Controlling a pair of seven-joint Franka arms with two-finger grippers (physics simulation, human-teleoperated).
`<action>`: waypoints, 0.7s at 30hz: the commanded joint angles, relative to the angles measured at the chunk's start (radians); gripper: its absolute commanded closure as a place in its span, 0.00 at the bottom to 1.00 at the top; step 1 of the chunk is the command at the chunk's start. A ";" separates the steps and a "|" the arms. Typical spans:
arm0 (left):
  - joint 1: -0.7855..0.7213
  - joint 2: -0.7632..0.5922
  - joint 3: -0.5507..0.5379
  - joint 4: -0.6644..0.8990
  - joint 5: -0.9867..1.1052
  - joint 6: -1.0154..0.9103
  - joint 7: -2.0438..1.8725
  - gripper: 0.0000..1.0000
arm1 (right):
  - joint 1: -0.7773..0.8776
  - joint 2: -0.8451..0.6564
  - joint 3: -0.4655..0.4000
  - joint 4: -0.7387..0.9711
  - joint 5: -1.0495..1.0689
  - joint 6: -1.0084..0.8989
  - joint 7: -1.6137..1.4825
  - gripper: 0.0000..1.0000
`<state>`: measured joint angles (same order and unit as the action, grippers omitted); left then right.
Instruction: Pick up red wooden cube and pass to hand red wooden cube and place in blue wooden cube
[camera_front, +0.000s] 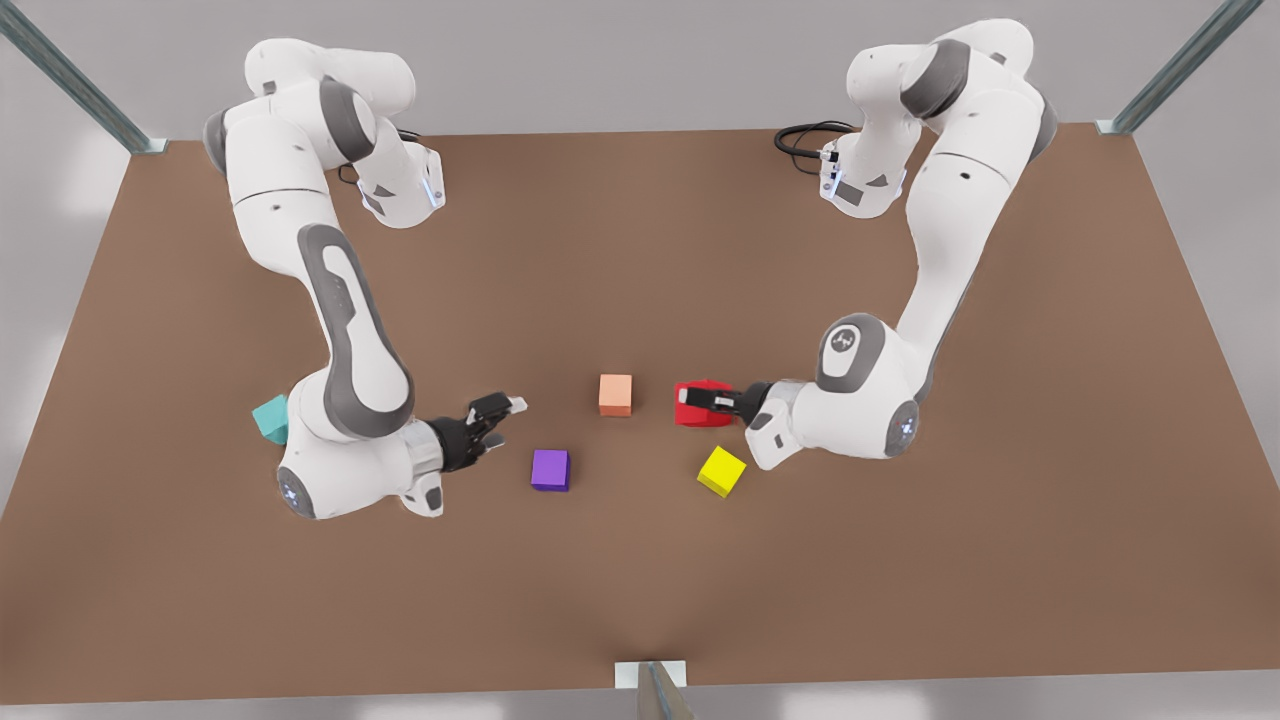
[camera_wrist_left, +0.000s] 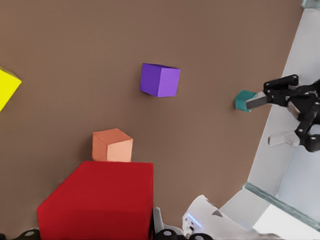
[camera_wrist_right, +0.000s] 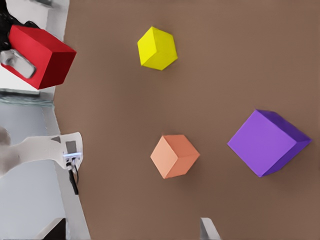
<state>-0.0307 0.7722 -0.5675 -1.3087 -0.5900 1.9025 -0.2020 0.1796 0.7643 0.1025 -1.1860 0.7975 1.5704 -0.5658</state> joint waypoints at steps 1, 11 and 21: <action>0.002 0.108 -0.074 0.084 -0.122 0.069 0.062 0.43 | 0.020 0.021 0.009 0.016 0.206 0.177 -0.569 0.00; -0.021 0.187 -0.143 0.095 -0.303 0.224 0.351 0.43 | 0.001 0.061 0.023 -0.104 0.457 0.169 -1.319 0.00; -0.012 0.191 -0.141 0.091 -0.341 0.221 0.441 0.43 | -0.003 0.070 0.066 -0.142 0.646 0.114 -1.675 0.00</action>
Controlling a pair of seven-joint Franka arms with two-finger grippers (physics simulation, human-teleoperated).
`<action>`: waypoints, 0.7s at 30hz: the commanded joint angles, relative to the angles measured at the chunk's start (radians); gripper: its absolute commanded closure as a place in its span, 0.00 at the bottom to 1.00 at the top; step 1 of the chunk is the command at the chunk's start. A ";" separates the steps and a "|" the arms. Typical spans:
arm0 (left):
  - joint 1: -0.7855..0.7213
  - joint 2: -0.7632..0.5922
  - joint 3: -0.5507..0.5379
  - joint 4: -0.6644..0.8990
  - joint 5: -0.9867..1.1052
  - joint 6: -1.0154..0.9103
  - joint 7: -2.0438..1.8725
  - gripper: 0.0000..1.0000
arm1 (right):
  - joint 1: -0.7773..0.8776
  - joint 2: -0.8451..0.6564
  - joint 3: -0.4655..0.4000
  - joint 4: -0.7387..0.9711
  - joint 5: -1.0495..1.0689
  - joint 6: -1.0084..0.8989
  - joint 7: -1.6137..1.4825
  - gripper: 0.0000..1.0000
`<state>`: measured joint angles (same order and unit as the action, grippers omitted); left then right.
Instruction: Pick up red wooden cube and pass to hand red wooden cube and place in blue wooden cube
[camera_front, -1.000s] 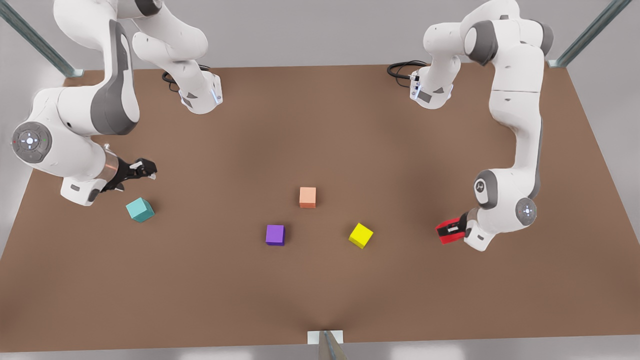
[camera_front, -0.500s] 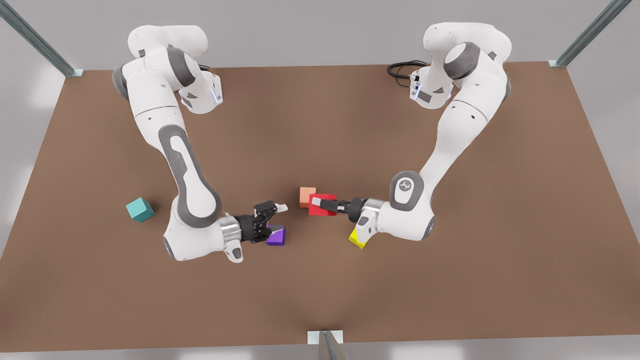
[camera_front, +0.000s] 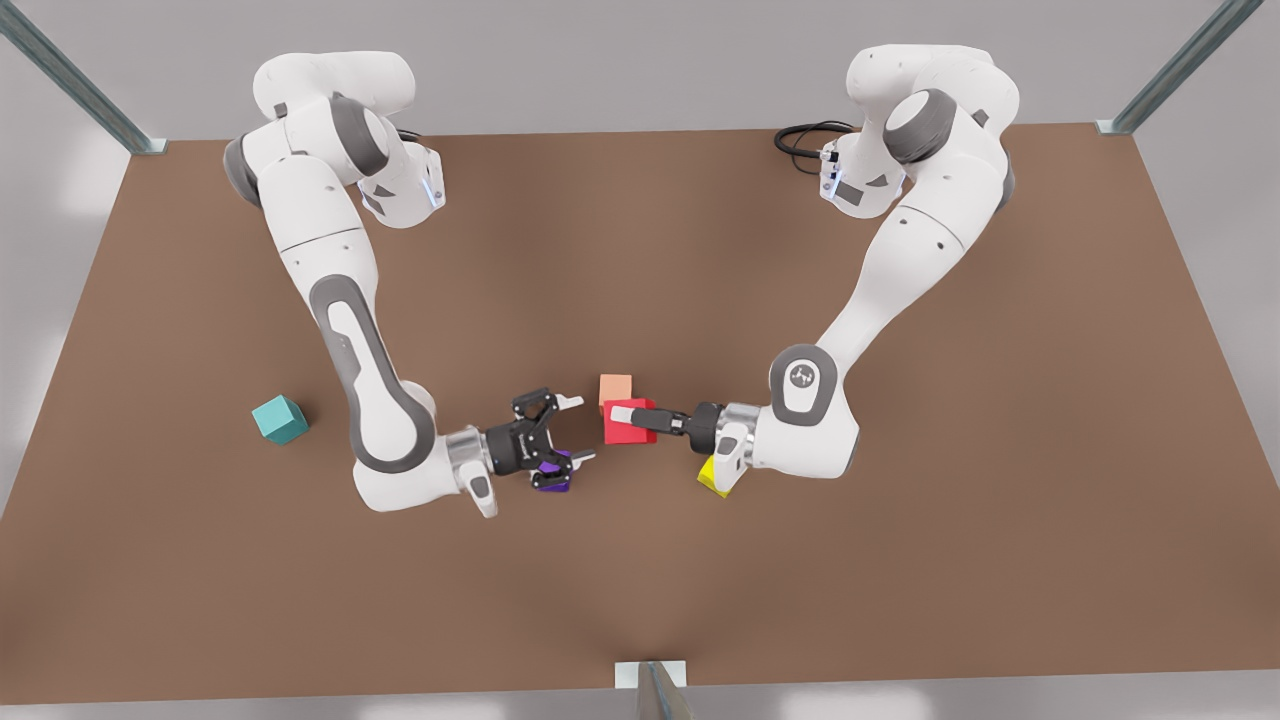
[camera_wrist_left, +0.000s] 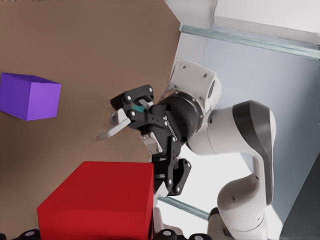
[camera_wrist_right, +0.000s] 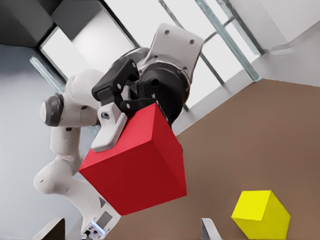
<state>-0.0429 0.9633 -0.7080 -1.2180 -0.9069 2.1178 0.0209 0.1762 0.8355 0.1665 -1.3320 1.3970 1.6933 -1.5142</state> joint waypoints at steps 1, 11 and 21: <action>0.000 0.000 -0.001 0.000 -0.026 0.005 0.218 0.43 | -0.001 -0.001 0.001 0.005 0.051 0.003 -0.759 0.00; 0.000 0.003 -0.001 0.000 -0.032 0.007 0.232 0.43 | 0.022 0.027 0.004 0.008 0.172 0.029 -0.738 0.00; 0.000 0.011 -0.001 0.000 -0.033 0.007 0.254 0.43 | 0.040 0.037 0.027 0.005 0.180 0.040 -0.732 0.00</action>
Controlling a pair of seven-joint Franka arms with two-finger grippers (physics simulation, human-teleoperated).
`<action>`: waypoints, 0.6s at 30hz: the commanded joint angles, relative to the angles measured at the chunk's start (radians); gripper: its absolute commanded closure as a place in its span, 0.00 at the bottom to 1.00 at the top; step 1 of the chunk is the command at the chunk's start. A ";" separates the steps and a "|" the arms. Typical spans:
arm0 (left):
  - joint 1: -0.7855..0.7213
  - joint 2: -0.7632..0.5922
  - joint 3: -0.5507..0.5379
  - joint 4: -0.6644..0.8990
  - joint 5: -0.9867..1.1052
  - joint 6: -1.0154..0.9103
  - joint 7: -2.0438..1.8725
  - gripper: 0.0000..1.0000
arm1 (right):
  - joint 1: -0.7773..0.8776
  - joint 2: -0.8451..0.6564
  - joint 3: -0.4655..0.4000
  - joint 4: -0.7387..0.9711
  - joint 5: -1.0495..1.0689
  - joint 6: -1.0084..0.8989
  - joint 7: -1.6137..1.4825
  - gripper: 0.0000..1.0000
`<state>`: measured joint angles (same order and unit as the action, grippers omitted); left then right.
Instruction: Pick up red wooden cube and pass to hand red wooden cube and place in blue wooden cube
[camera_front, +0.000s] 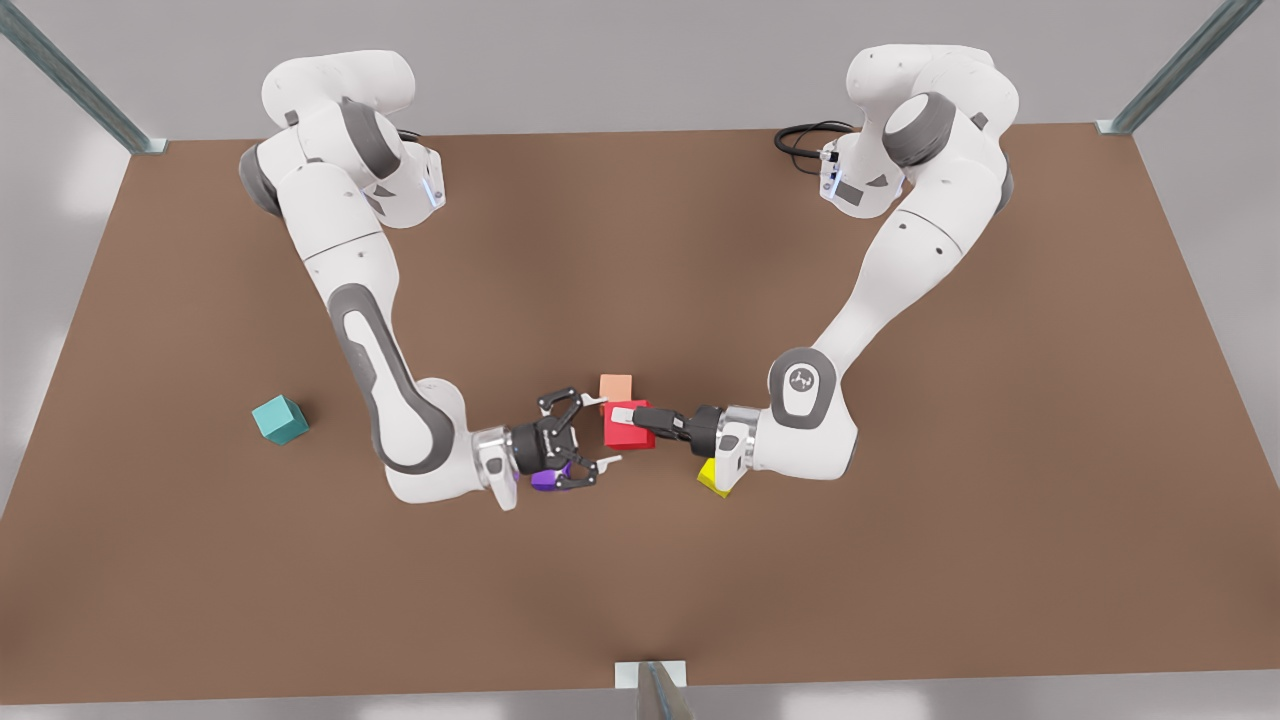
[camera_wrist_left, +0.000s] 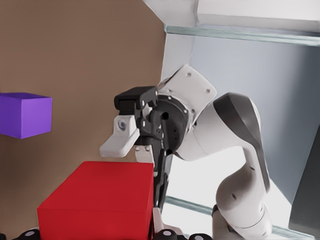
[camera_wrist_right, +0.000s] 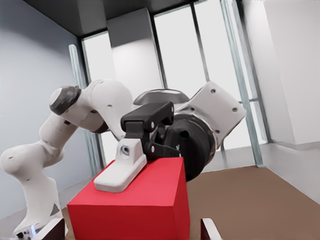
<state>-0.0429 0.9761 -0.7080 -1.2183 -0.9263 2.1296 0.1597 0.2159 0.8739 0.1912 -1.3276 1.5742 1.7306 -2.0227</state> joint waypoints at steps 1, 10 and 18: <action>0.000 -0.001 -0.001 0.000 -0.014 -0.005 0.115 0.43 | -0.001 0.000 0.004 -0.002 0.003 0.003 -0.223 0.00; -0.011 0.006 -0.001 0.000 -0.016 0.012 0.113 0.43 | 0.020 0.008 0.014 -0.005 0.015 0.004 -0.222 0.00; -0.029 0.012 -0.001 0.003 -0.014 0.035 0.124 0.37 | 0.034 0.014 0.014 0.001 0.023 0.012 -0.222 0.51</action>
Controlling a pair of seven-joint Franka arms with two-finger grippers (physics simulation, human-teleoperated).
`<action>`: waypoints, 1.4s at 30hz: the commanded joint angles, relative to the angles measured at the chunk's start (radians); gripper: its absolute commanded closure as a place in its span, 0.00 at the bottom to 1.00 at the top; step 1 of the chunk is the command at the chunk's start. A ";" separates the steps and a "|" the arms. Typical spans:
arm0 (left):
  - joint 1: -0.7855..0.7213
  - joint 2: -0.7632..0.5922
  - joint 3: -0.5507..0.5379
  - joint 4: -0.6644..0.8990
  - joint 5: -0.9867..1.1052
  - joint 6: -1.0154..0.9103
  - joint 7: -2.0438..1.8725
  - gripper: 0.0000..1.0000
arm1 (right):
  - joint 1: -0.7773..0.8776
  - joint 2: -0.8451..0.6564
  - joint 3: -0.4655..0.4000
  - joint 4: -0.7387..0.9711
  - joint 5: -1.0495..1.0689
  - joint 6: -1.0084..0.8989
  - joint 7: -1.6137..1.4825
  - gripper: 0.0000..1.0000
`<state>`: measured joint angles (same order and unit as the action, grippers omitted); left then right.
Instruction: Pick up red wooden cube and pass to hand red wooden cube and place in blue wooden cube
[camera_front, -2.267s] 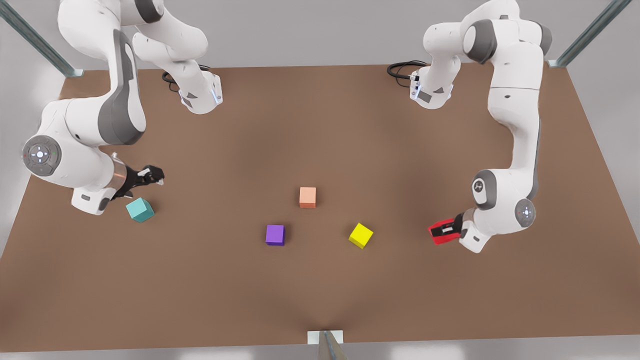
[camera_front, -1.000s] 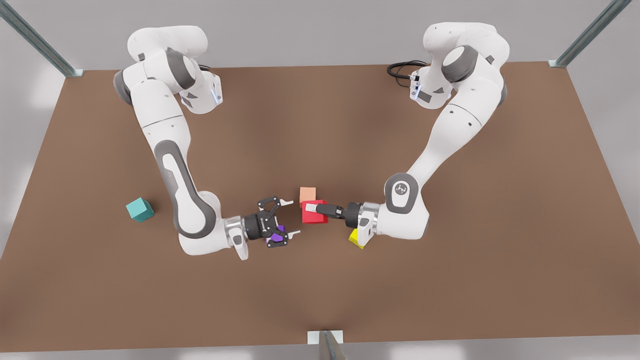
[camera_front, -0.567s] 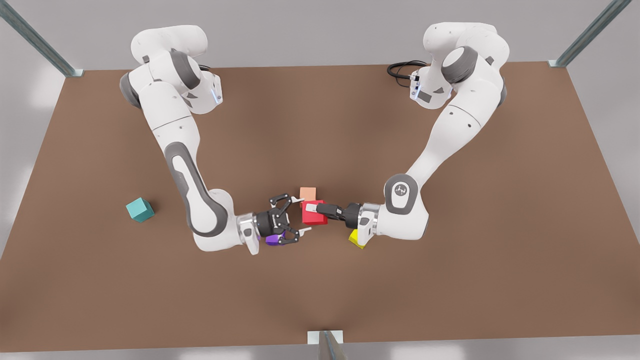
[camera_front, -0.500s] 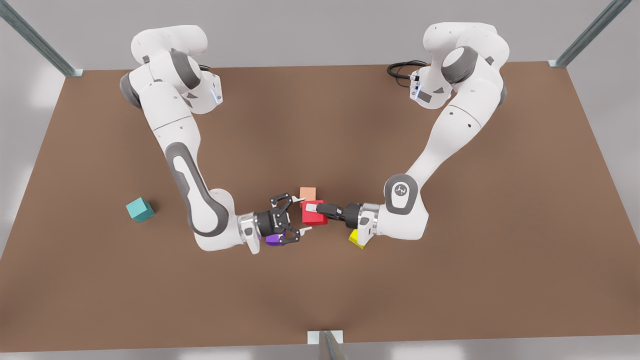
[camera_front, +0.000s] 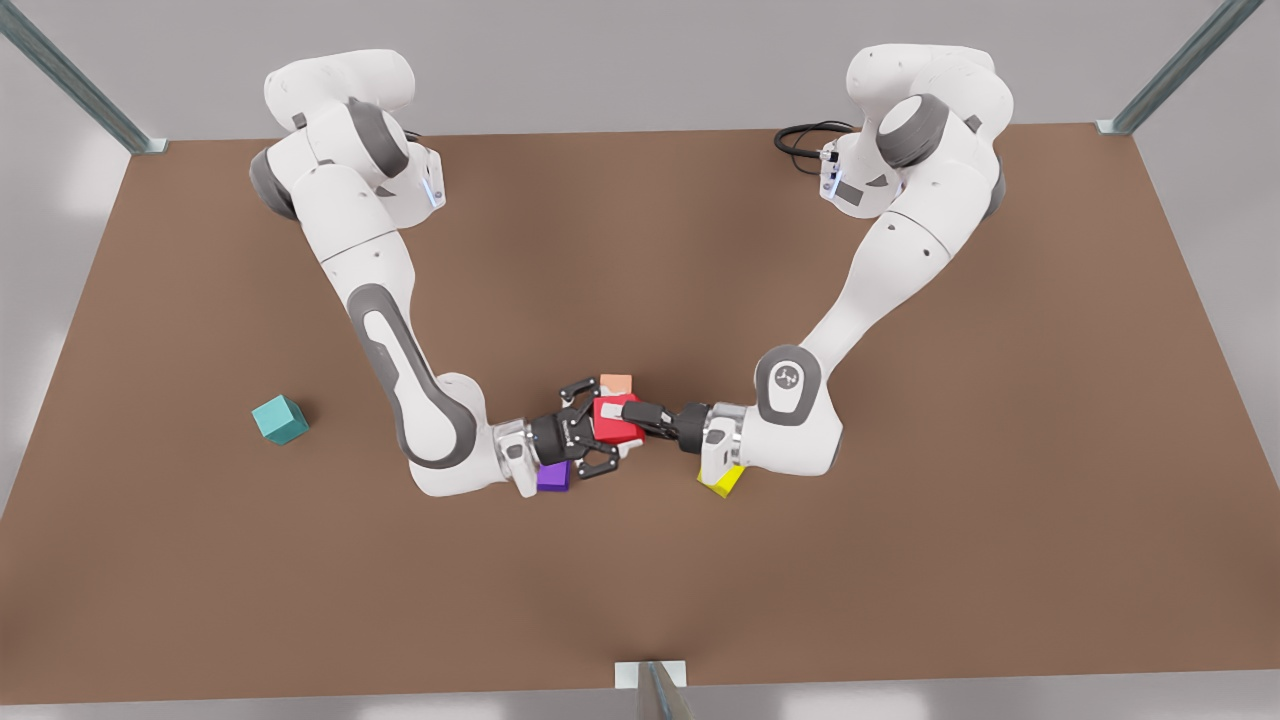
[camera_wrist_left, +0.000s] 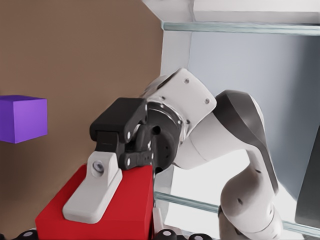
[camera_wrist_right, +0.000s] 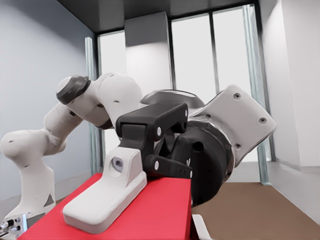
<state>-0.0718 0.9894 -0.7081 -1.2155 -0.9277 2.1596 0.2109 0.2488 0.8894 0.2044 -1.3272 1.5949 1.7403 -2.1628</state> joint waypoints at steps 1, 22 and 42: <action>0.000 -0.002 -0.001 0.001 -0.013 0.005 0.071 0.36 | 0.001 -0.001 0.001 0.000 0.003 0.002 -0.081 0.51; 0.380 -0.336 -0.125 0.142 1.299 -1.055 -0.498 0.00 | -0.393 -0.259 -0.063 0.003 -1.449 -0.104 0.644 0.51; 0.015 -0.769 0.634 -0.297 0.983 -0.828 -0.191 0.00 | -0.526 -0.369 -0.171 -0.362 -1.845 0.180 0.666 0.51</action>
<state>-0.0563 0.2247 -0.0731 -1.5127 0.0540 1.3413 0.0381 -0.2754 0.5198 0.0337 -1.6835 -0.2476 1.8650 -1.6592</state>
